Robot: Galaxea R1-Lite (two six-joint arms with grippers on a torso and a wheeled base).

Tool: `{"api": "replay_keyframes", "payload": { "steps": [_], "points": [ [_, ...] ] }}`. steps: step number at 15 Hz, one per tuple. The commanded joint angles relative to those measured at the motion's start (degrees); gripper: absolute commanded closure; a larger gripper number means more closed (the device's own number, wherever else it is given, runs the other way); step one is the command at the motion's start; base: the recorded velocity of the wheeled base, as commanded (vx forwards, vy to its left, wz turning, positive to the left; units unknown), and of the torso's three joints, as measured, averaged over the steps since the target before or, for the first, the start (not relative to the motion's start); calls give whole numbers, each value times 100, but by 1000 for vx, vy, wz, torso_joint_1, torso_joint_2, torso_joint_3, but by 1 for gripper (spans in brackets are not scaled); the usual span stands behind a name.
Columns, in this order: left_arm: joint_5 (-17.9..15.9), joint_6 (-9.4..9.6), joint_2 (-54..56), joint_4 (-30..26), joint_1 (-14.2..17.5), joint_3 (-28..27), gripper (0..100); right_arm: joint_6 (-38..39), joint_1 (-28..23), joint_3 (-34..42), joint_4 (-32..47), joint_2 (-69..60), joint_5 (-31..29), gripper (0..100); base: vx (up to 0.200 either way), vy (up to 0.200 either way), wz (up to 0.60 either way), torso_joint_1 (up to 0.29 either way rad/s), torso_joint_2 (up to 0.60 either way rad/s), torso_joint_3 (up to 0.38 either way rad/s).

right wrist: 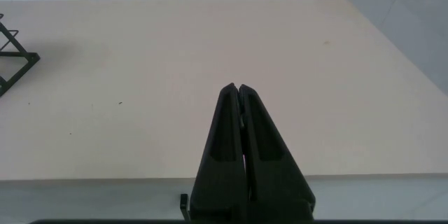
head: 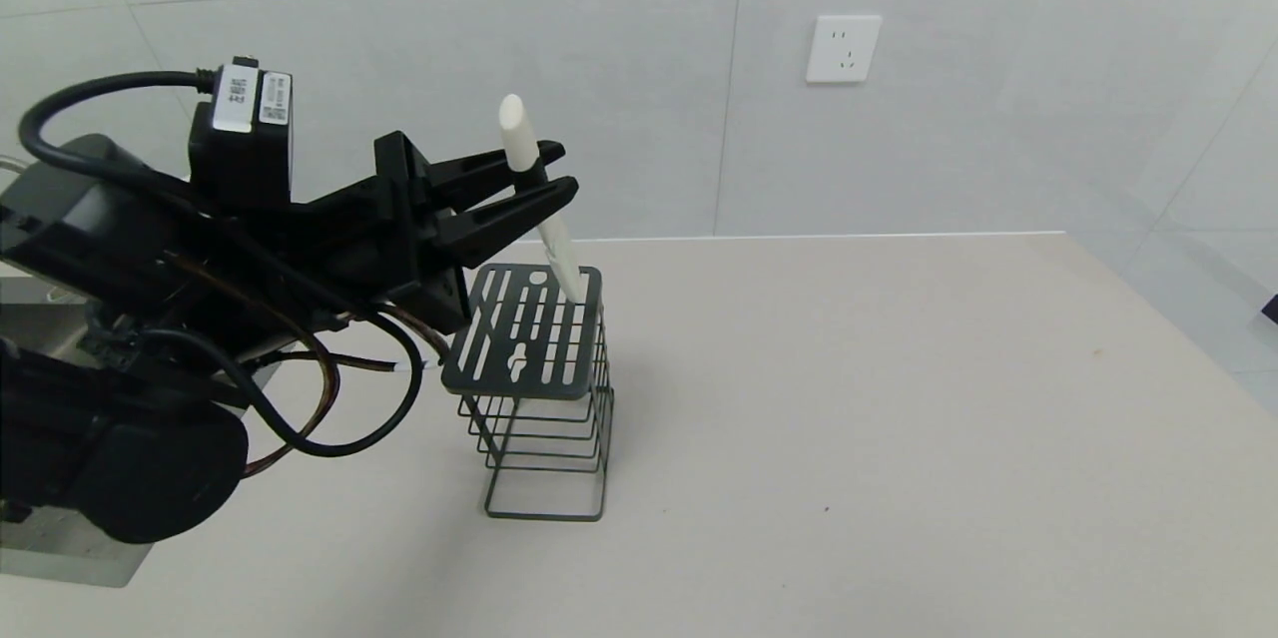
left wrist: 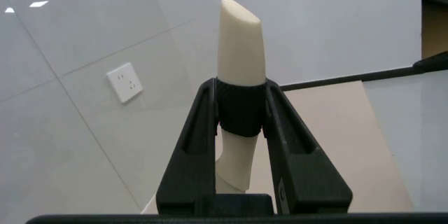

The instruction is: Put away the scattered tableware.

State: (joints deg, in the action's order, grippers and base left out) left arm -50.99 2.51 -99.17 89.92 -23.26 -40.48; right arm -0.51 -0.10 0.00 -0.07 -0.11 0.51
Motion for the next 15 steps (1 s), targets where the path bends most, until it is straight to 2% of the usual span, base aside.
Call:
{"api": "replay_keyframes", "payload": {
  "steps": [1,15],
  "points": [
    [10,13,-164,8,-30,-38,100,-10,1,0,-1,11,2,100,0,0,0,0,0,0],
    [63,13,-366,-9,111,-249,100,-28,1,0,-1,11,2,100,0,0,0,0,0,0]
  ]
}}
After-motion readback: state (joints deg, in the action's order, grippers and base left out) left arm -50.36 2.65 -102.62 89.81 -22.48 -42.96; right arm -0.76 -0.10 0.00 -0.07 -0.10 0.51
